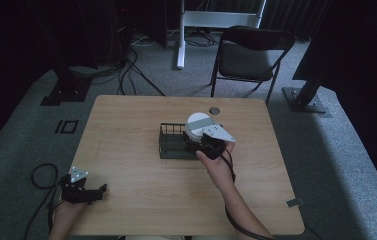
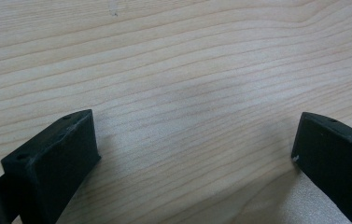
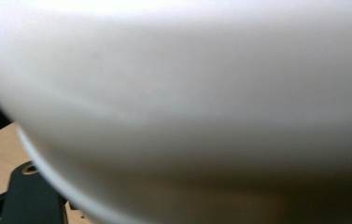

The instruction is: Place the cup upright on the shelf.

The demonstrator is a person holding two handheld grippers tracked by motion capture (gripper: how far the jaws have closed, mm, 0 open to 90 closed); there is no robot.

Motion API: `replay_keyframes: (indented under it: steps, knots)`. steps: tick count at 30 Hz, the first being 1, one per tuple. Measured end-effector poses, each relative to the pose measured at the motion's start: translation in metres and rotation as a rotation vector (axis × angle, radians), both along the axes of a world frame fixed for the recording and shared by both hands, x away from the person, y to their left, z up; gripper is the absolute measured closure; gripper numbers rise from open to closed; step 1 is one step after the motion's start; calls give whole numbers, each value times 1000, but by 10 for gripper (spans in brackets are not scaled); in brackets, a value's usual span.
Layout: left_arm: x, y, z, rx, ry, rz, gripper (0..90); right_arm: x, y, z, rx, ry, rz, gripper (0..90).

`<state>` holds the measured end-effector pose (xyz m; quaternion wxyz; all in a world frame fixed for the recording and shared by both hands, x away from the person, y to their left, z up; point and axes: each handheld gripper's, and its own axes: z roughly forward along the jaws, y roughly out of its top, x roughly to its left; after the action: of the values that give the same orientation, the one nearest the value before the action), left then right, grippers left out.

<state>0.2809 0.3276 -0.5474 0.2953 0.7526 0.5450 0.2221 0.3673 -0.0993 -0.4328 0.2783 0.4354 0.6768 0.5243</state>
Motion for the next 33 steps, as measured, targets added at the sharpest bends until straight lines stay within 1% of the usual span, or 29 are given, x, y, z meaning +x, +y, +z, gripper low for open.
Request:
replay_keyframes:
  steps: [5, 10, 12, 13, 16, 18, 20, 22, 23, 24, 26, 31, 33]
  knots:
    - [0, 0, 0, -2, 0, 0, 6, 13, -3, 4, -12, 6, -31, 179]
    - [0, 0, 0, -1, 1, 0, 6, 28, -3, 3, -24, 26, -66, 180]
    - [0, 0, 0, -1, 0, 1, 6, 33, -3, 2, -35, 38, -91, 180]
    - [0, 0, 0, -2, 0, 1, 6, 35, -3, 1, -36, 51, -98, 180]
    - [0, 0, 0, -2, 1, 0, 6, 40, -1, -2, -25, 81, -120, 180]
    - [0, 0, 0, -1, 1, 0, 6, 43, -1, -4, -8, 99, -137, 180]
    - [0, 0, 0, -1, 0, 1, 6, 45, 0, -5, -5, 117, -149, 180]
    - [0, 0, 0, -2, 0, 1, 6, 46, 1, -8, -6, 136, -156, 180]
    - [0, 0, 0, -2, 0, 1, 6, 46, 2, -9, -22, 137, -160, 180]
    - [0, 0, 0, -1, 1, 1, 6, 47, 2, -10, -26, 139, -162, 180]
    - [0, 0, 0, -2, 1, 1, 6, 48, 2, -13, -22, 158, -161, 180]
    - [0, 0, 0, -2, 0, 0, 6, 51, 5, -18, -43, 180, -167, 180]
    - [0, 0, 0, -1, 1, 0, 6, 52, 5, -20, -51, 189, -161, 181]
